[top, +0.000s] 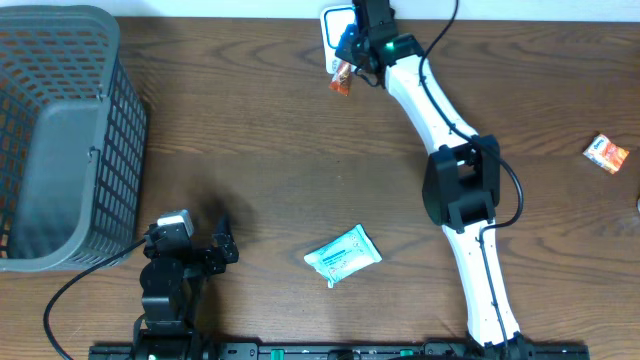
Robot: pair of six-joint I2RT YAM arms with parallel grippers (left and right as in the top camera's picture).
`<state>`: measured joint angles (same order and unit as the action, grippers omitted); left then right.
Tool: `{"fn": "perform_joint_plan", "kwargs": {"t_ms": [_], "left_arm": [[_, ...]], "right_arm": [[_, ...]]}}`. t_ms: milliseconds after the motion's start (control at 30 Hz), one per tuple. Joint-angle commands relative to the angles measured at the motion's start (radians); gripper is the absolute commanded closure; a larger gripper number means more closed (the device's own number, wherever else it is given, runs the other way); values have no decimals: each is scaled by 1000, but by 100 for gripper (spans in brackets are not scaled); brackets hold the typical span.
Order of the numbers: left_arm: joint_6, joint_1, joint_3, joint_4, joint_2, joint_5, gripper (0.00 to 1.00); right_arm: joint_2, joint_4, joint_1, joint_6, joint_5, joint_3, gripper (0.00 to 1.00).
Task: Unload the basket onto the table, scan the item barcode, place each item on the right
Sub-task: 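Hold TOP bar in front of scanner window with right gripper, then carry TOP bar right and release it near other items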
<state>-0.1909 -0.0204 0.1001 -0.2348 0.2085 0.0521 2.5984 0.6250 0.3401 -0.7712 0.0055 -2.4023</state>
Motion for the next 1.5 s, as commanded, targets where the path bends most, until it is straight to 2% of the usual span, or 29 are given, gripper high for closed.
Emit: {"fn": "perform_joint_plan", "kwargs": {"t_ms": [0,200,433,533,633,733,867,1000,1133,1233,1467], "left_arm": [[-9,4,-25,-7,0,-12,2],[-10,4,-25,-7,0,-12,2],[-10,4,-25,-7,0,-12,2],[-10,4,-25,-7,0,-12,2],[-9,4,-25,-7,0,-12,2],[-10,4,-25,-7,0,-12,2],[-9,4,-25,-7,0,-12,2],[-10,4,-25,-7,0,-12,2],[-10,4,-25,-7,0,-12,2],[-9,4,-25,-7,0,-12,2],[-9,4,-25,-7,0,-12,2]], "right_arm": [[18,2,-18,-145,-11,-23,98],[18,-24,-13,-152,-114,-23,98],[18,122,-10,-92,-181,-55,98],[18,187,-17,-33,-219,-75,99],[10,309,-19,116,-280,-135,99],[-11,478,-22,205,-239,-205,99],[-50,732,-40,260,-37,-289,99],[-85,886,-79,325,98,-312,99],[-89,1050,-150,375,140,-307,99],[-91,1074,-208,418,171,-264,99],[-91,1070,-368,402,240,-188,99]]}}
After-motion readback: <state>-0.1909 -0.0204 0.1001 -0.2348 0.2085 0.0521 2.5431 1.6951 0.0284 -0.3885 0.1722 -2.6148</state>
